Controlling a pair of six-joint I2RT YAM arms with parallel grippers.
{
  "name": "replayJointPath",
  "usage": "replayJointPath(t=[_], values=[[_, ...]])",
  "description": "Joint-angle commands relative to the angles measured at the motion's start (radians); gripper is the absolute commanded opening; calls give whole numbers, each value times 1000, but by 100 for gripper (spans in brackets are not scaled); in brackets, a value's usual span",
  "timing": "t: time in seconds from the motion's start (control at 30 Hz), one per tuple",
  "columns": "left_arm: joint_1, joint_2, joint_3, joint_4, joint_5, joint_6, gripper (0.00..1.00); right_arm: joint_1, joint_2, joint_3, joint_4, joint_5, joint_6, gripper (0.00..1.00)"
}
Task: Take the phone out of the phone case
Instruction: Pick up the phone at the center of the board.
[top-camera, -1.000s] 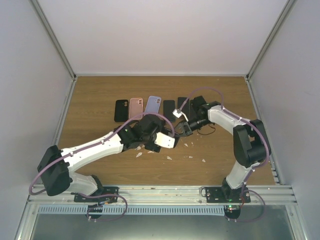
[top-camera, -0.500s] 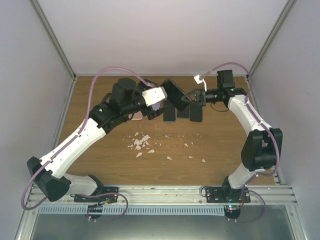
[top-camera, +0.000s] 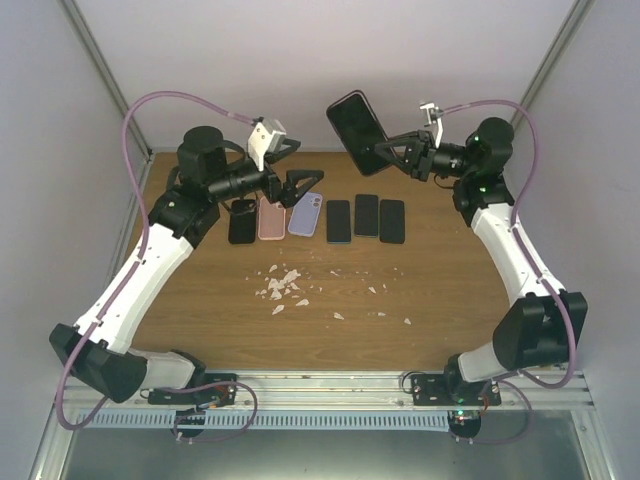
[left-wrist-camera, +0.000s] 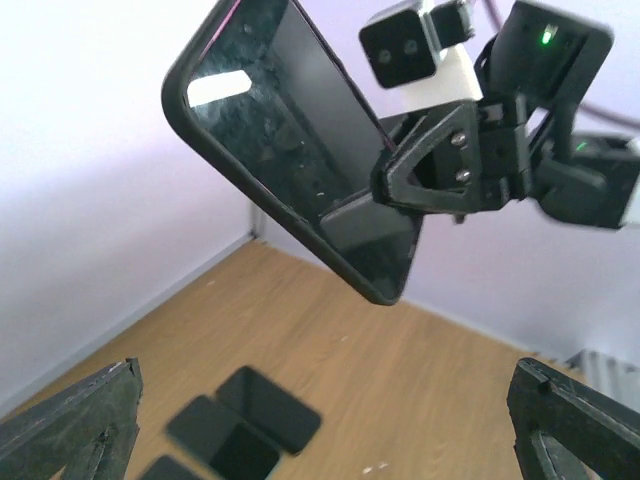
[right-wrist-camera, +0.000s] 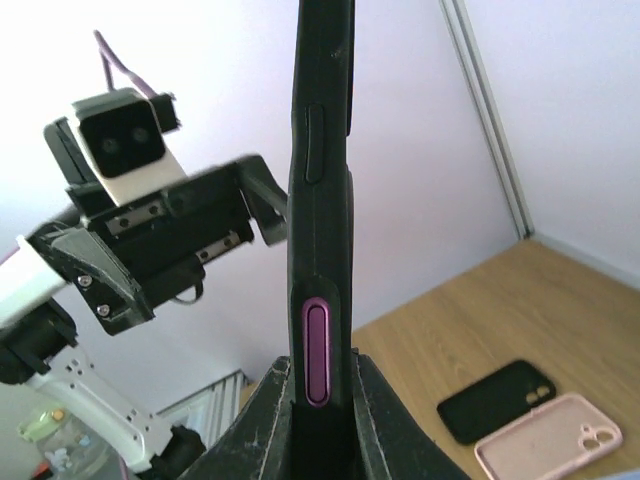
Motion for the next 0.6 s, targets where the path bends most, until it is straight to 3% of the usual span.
replayJointPath(t=[0.0, 0.13, 0.3, 0.57], values=[[16, 2, -3, 199, 216, -250, 99, 6, -46, -32, 411, 66, 330, 1], [16, 7, -48, 317, 250, -390, 99, 28, -50, -64, 573, 128, 499, 1], [7, -20, -107, 465, 245, -470, 98, 65, -55, -34, 585, 205, 526, 1], [-10, 8, -109, 528, 196, -591, 94, 107, -53, -2, 632, 310, 613, 0]])
